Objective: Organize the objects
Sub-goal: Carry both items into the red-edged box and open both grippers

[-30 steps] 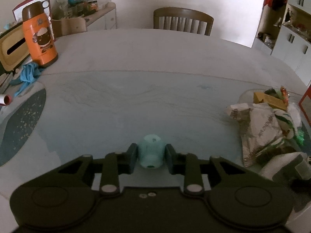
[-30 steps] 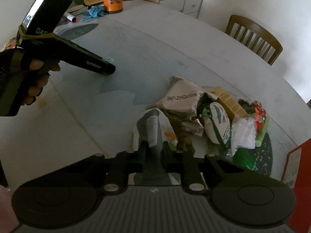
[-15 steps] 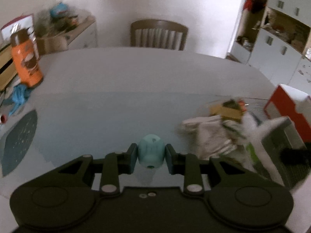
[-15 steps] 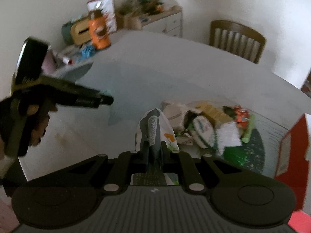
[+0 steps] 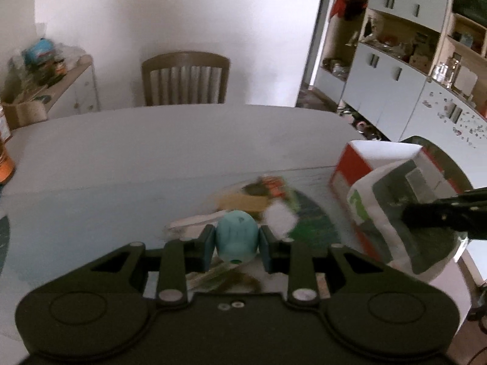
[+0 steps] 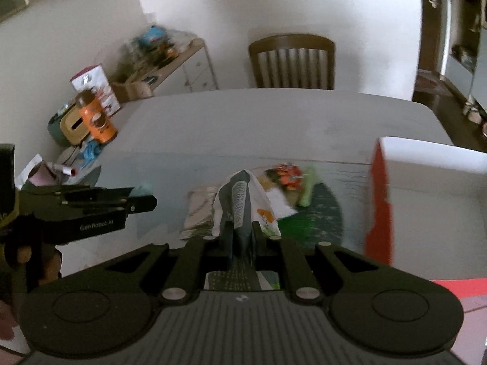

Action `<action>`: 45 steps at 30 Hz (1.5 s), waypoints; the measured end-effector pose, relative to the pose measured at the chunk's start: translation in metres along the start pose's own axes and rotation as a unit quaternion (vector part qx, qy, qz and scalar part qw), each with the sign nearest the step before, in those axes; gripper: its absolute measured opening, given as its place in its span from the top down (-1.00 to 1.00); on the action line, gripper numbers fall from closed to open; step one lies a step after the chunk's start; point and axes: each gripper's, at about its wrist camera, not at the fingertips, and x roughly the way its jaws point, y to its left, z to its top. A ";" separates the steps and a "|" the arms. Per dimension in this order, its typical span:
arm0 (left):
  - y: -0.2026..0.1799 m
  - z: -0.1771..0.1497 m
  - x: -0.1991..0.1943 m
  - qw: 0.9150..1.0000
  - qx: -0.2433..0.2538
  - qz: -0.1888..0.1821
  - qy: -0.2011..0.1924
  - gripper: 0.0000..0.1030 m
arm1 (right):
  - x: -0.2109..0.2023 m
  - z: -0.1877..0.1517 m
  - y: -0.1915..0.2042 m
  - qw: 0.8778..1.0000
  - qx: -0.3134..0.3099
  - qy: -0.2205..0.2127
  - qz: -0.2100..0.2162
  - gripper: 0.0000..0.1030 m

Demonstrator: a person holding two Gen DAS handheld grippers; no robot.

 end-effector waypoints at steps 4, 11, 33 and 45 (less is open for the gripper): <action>-0.047 0.013 0.006 1.000 0.016 -0.011 -0.004 0.43 | -0.023 0.002 -0.037 1.000 0.020 -0.008 0.000 0.80; -0.118 0.027 0.026 0.999 0.025 -0.034 0.006 0.43 | -0.051 0.008 -0.107 0.999 0.039 -0.016 -0.004 0.80; -0.250 0.059 0.121 0.991 0.092 -0.071 0.060 0.43 | -0.058 0.015 -0.268 0.994 0.071 -0.023 -0.080 0.80; -0.263 0.067 0.204 0.986 0.105 -0.018 0.130 0.43 | 0.006 0.014 -0.305 0.993 0.057 0.040 -0.100 0.80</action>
